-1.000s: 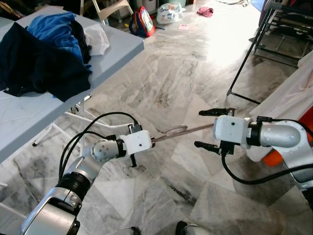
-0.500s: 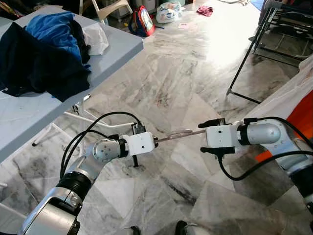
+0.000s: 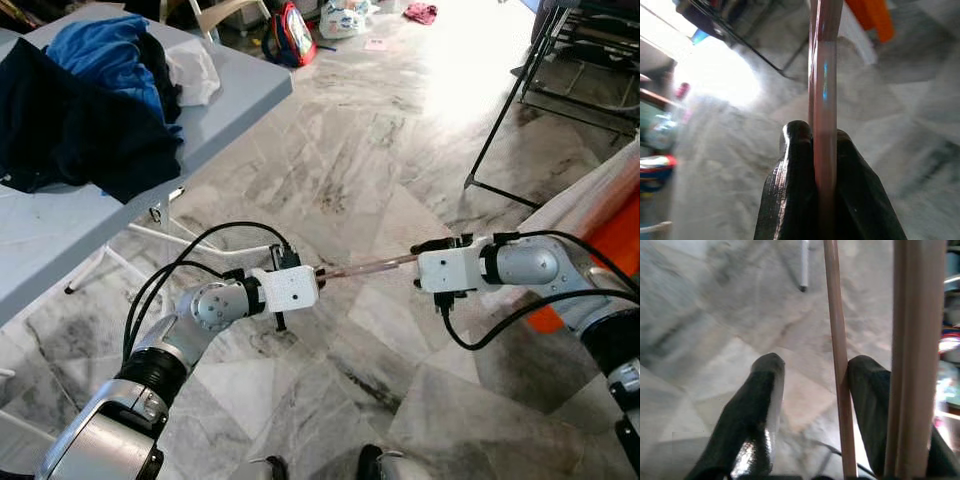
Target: Hang hanger
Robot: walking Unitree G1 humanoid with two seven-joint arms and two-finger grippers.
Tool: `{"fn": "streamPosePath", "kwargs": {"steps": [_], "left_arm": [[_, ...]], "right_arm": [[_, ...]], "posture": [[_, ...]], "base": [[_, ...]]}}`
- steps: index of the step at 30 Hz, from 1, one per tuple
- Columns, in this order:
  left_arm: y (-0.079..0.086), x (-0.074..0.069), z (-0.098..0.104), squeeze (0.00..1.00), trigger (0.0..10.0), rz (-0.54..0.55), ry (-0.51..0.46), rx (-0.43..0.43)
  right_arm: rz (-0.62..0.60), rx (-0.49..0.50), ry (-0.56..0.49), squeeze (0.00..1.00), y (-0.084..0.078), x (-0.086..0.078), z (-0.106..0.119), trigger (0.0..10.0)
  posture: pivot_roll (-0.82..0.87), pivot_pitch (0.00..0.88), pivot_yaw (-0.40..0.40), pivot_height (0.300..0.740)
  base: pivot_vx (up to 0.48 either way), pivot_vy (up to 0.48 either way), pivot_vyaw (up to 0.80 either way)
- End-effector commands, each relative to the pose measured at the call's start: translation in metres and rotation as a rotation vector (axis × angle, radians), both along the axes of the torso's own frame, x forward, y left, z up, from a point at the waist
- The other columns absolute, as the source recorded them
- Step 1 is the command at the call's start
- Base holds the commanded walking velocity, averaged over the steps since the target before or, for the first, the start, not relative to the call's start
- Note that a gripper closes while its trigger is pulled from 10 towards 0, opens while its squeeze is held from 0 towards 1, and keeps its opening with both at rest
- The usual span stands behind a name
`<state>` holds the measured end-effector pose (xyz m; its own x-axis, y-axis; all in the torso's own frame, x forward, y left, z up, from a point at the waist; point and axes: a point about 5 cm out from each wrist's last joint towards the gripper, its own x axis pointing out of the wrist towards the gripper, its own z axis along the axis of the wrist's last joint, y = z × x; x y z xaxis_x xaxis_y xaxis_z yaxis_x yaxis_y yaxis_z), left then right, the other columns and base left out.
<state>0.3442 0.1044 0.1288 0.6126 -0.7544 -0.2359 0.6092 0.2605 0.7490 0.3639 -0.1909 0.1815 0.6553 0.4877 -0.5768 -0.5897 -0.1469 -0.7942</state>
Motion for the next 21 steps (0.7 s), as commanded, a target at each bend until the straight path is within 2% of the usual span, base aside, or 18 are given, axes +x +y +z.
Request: {"fn": "streamPosePath", "kwargs": {"steps": [1,4,14,21], "left_arm": [[0.004,0.006,0.01,0.0,10.0,0.037,-0.069,-0.022],[0.006,0.008,0.014,0.0,10.0,0.058,-0.112,-0.028],[0.006,0.007,0.007,0.0,10.0,0.06,-0.145,0.006],[0.004,0.007,0.006,0.0,10.0,0.055,-0.151,0.018]], "right_arm": [[-0.003,-0.018,-0.086,0.0,-0.002,0.005,0.007,0.0],[0.0,0.006,-0.161,0.0,0.001,0.009,0.013,0.0],[0.012,0.022,-0.275,0.0,0.001,0.014,0.018,0.0],[0.006,0.021,-0.282,0.0,0.0,0.014,0.017,0.0]], "posture": [[0.01,0.223,0.053,0.74],[0.01,0.223,0.052,0.74],[0.01,0.227,0.056,0.74],[0.0,0.227,0.057,0.74]], "base": [[0.0,0.0,0.0],[0.0,0.0,0.0],[0.0,0.0,0.0],[0.0,0.0,0.0]]}}
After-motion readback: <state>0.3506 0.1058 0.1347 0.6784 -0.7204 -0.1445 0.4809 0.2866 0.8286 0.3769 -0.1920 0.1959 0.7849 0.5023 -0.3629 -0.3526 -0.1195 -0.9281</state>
